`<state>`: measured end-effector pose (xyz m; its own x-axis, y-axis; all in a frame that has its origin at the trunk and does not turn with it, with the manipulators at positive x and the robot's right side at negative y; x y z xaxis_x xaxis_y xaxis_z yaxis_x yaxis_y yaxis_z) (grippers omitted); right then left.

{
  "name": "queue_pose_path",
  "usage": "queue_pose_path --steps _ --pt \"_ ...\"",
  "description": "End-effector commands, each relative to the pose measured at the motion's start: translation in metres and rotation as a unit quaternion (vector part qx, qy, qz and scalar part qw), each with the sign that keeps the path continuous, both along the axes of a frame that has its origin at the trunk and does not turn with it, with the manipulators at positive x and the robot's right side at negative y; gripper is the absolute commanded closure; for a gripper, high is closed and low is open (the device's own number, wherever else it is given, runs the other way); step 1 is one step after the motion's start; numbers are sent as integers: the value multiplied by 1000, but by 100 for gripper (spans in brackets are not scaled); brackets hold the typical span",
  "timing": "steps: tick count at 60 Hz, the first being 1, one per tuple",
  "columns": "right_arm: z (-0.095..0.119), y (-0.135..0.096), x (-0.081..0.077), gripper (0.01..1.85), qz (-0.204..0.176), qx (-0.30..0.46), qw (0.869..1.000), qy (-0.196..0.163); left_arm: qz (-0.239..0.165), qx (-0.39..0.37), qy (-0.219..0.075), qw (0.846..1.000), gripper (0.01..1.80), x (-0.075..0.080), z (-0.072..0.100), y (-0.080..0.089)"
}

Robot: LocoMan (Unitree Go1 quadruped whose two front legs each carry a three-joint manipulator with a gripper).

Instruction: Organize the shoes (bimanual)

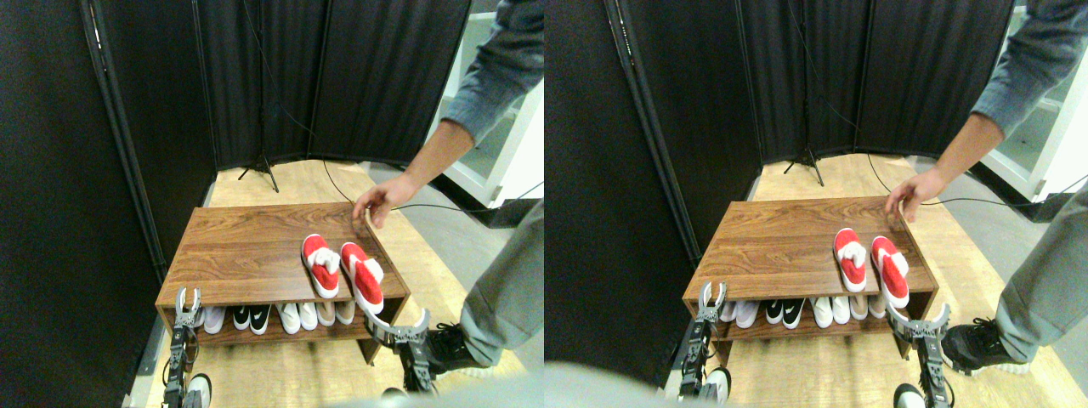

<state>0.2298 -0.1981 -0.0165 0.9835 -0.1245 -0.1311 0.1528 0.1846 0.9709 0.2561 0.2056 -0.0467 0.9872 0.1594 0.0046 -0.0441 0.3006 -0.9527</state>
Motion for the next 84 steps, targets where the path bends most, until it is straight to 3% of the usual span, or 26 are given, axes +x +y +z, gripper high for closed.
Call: queue_pose_path --steps 1,15,35,48,79,84 --pt "7 -1 2 60 10 -6 1000 -19 -2 -1 -18 1000 151 9 3 -5" --pt "-7 -6 11 40 18 -8 1000 -22 3 -6 -13 1000 150 16 1 -10" --pt "-24 -3 29 34 44 7 999 0 6 -6 -15 1000 152 12 1 -7" --pt "-24 0 41 33 53 11 998 10 -6 -2 -28 1000 160 5 7 0" --pt "-28 7 69 35 55 24 998 26 -10 6 -36 999 153 -9 12 6" --pt "-30 8 76 42 55 21 998 32 -15 -13 -38 999 151 -14 13 6"
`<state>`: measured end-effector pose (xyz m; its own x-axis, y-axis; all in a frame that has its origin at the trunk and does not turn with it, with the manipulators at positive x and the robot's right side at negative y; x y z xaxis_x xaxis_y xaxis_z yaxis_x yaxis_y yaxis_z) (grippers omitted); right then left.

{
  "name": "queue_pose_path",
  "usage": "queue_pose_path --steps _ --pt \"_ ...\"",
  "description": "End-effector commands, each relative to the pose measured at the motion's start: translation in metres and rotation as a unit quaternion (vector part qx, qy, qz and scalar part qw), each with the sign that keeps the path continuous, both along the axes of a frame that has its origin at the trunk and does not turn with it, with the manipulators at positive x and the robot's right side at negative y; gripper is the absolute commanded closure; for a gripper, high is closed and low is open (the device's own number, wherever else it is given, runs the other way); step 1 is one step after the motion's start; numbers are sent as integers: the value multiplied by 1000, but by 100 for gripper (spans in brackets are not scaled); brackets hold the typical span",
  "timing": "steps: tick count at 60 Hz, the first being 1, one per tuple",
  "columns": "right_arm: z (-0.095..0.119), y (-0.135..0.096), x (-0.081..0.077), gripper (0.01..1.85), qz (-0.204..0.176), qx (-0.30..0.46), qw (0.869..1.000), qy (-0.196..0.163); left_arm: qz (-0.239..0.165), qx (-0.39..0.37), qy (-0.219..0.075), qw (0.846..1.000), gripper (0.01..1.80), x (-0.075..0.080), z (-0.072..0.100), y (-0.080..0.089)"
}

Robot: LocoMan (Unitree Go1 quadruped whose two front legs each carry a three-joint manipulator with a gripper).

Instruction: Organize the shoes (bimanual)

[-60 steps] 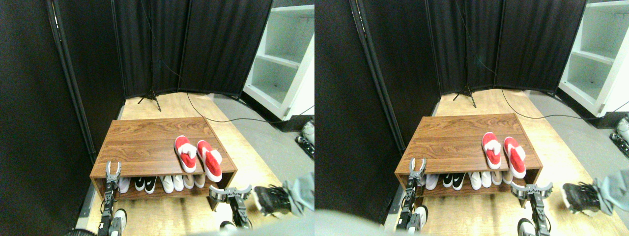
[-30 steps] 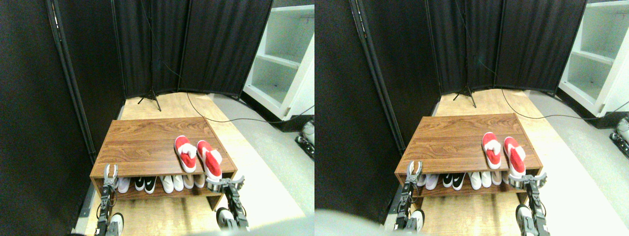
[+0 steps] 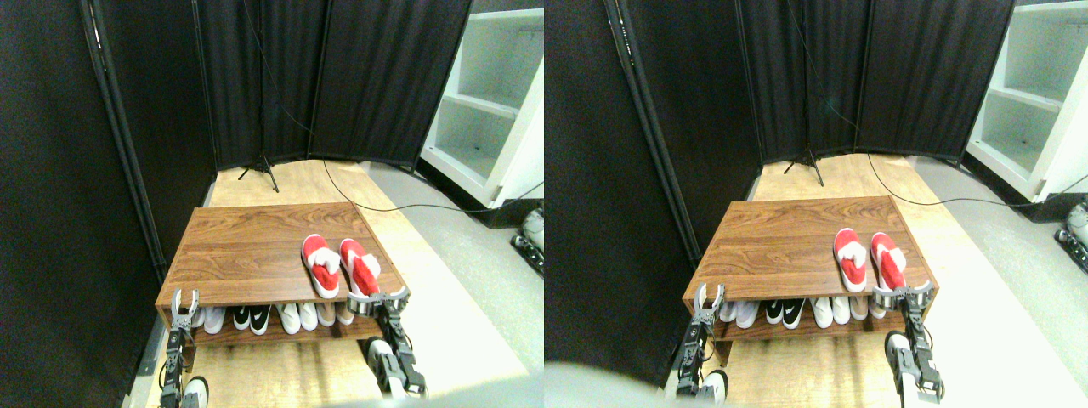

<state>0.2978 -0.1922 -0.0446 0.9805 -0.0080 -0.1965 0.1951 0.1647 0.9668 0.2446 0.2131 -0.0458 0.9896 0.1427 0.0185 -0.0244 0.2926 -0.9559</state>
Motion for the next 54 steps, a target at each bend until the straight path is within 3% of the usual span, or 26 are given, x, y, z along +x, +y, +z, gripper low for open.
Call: queue_pose_path --steps 1,26,34,46,50,54 --pt "-3 2 11 42 -3 0 1000 2 -8 -12 -29 999 151 -5 12 -2" --pt "-11 5 23 38 -25 33 999 28 -1 -21 -33 999 151 -24 16 -5" --pt "-12 6 18 35 -9 27 999 22 1 -23 -36 999 151 -32 18 -4" --pt "-10 8 10 43 -6 27 1000 14 -2 -27 -39 999 152 -29 19 -4" --pt "-6 9 1 49 -6 29 1000 10 -2 -23 -39 999 153 -27 18 -5" --pt "-1 8 -9 41 3 30 1000 3 -4 -26 -38 999 151 -26 18 -5"
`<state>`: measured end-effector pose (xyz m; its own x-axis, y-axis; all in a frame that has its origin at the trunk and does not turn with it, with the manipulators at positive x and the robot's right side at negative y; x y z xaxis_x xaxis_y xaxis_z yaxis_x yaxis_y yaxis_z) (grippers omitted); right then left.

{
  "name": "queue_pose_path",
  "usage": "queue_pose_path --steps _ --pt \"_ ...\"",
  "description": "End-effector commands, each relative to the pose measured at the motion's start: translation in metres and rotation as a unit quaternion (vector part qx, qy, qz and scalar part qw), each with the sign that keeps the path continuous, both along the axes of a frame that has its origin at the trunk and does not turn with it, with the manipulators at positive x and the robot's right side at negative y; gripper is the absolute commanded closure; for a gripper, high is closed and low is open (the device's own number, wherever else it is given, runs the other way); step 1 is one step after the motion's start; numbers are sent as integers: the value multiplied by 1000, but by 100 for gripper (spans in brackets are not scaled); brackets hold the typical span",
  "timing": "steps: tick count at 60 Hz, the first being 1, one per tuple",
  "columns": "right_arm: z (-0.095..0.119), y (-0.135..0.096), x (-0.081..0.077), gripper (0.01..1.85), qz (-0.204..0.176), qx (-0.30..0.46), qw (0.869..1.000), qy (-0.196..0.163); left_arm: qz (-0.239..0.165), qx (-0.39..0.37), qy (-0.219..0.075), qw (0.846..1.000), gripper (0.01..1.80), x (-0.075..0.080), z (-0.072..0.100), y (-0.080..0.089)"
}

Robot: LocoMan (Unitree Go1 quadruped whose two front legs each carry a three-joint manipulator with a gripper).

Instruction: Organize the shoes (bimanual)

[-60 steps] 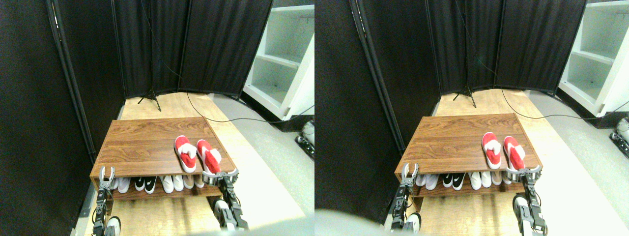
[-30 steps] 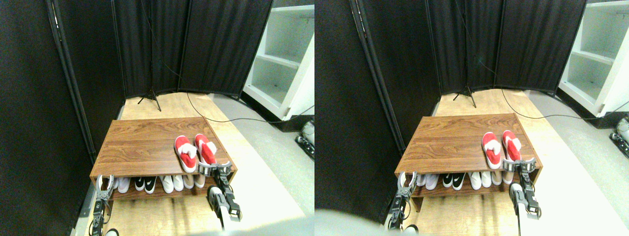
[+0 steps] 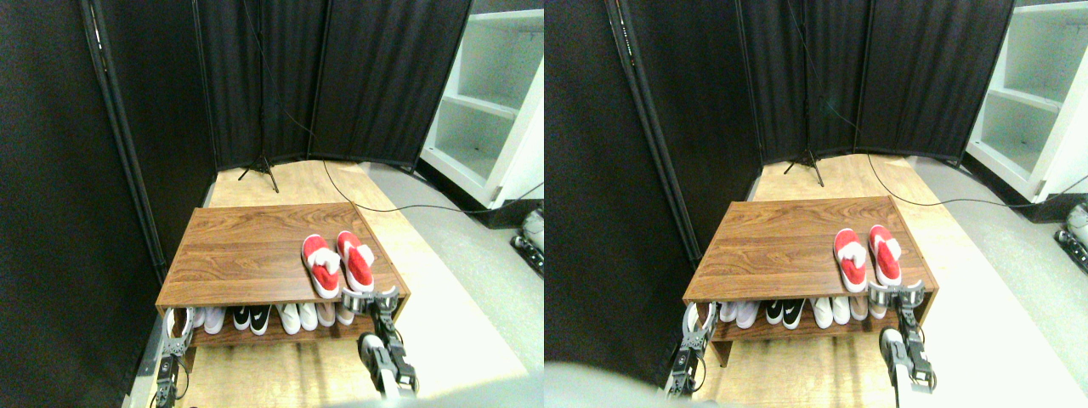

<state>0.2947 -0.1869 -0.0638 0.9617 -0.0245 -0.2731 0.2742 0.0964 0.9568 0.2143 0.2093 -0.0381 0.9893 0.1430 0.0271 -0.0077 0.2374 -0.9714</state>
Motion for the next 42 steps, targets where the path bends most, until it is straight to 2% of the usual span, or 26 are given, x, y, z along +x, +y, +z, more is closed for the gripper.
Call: queue_pose_path --steps 1,8,14,19,28,32,40,42 --pt "19 3 -7 41 20 0 999 -38 -3 2 -29 1000 151 5 10 -1" --pt "28 1 -22 35 35 -8 998 -52 -6 -5 -25 1000 152 7 10 -2" --pt "33 -2 -31 31 32 -11 998 -57 -5 -5 -25 1000 152 8 10 -3" --pt "36 -5 -38 35 31 -17 997 -66 -5 -2 -23 1000 152 9 10 -4" --pt "43 -13 -47 50 27 -44 995 -91 -8 -8 -22 1000 152 10 8 -3" --pt "47 -17 -51 58 13 -47 994 -94 -7 -7 -22 1000 152 10 8 -3" --pt "53 -29 -55 87 1 -98 989 -112 -7 -8 -21 1000 153 8 7 -1" --pt "54 -33 -54 97 -15 -103 988 -114 -4 -8 -22 1000 153 8 6 -1"
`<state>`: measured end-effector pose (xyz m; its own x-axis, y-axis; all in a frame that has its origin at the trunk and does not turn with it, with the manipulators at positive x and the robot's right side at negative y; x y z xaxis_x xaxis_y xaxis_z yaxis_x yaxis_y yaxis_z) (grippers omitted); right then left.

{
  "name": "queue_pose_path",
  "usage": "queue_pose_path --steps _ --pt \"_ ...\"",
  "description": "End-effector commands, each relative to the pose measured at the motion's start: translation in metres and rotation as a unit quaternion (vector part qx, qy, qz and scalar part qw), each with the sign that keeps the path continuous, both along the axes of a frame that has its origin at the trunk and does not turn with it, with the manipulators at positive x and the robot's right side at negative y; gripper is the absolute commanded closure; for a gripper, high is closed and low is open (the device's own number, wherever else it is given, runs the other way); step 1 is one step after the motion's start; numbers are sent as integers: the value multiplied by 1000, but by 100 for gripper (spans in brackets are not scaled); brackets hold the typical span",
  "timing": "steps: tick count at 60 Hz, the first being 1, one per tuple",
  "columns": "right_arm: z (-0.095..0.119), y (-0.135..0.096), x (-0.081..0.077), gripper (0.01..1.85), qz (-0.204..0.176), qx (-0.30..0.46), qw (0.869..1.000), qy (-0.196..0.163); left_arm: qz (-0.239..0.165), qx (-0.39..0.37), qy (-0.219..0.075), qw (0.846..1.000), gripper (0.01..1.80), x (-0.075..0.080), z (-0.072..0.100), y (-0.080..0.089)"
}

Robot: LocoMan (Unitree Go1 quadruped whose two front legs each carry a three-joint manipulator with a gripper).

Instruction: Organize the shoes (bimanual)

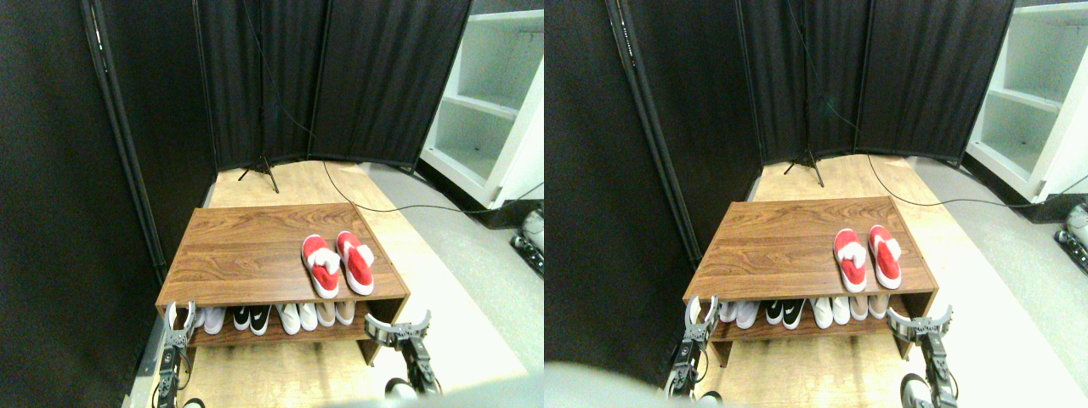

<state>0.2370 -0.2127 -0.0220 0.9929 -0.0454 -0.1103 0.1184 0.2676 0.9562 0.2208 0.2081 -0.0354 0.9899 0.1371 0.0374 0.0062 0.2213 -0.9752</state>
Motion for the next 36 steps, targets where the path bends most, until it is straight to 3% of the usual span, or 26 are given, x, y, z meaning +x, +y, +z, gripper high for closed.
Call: queue_pose_path --steps 1,4,5,6,7,14,23,36 --pt "13 -10 4 104 -28 -12 999 -38 -1 0 -16 1000 153 1 4 0" --pt "15 -14 5 116 -33 -9 999 -40 -1 0 -16 1000 153 0 3 1" --pt "16 -19 8 136 -38 -8 998 -48 0 -3 -15 1000 153 0 3 2" --pt "16 -19 8 136 -38 -8 998 -48 0 -3 -15 1000 153 0 3 2" --pt "17 -23 9 149 -47 -15 998 -49 -3 0 -15 1000 153 -1 3 2" --pt "22 -35 16 177 -63 -40 995 -71 0 -1 -14 1000 153 -2 2 2" --pt "28 -48 25 185 -107 -76 988 -87 -2 4 -15 1000 154 -2 2 3" --pt "25 -59 54 185 -115 -76 986 -90 2 5 -16 1000 156 -2 3 2"
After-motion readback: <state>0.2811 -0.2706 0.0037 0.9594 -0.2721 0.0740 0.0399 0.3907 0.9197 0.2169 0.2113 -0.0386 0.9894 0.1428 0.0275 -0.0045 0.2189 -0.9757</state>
